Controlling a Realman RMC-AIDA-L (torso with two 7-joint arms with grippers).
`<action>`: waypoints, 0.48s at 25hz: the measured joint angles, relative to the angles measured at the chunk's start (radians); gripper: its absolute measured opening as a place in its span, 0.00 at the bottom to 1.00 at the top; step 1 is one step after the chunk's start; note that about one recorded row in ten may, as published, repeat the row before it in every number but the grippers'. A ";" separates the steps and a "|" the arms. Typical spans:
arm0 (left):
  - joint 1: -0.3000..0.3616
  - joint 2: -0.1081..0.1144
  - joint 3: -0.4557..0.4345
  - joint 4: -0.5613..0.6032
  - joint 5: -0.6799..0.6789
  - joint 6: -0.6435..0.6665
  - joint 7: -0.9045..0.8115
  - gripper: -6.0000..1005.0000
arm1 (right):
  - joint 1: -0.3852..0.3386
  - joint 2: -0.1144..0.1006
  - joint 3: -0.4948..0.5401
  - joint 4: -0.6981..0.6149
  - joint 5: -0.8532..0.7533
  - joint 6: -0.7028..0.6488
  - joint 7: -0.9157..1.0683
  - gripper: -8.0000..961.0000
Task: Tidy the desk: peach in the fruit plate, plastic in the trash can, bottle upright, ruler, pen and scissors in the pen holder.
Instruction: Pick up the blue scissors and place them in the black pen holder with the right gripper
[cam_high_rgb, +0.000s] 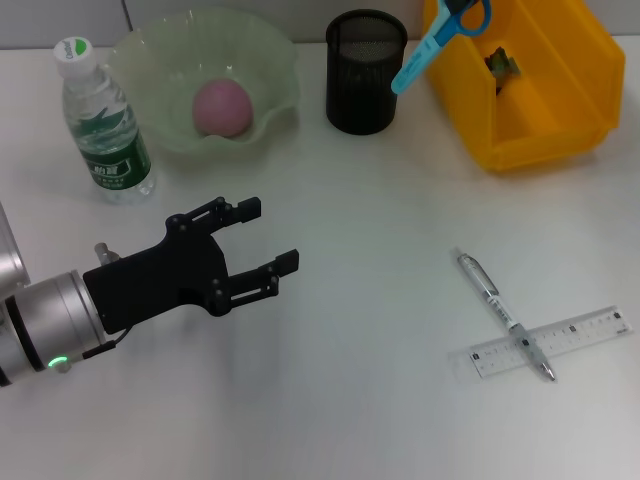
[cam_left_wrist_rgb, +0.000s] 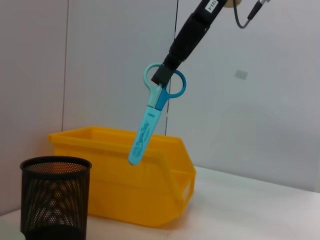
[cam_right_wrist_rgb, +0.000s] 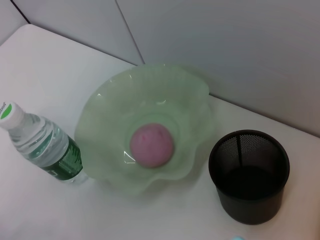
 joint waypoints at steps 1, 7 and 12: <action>0.000 0.000 0.000 0.000 0.000 0.000 0.000 0.80 | 0.000 0.000 0.000 0.000 0.000 0.000 0.000 0.09; -0.004 0.001 0.000 0.001 -0.004 -0.005 0.000 0.80 | 0.006 0.004 -0.005 0.000 -0.004 0.015 -0.008 0.09; -0.008 0.001 0.000 0.000 -0.005 -0.009 0.000 0.80 | 0.006 0.006 -0.003 0.000 -0.005 0.051 -0.008 0.09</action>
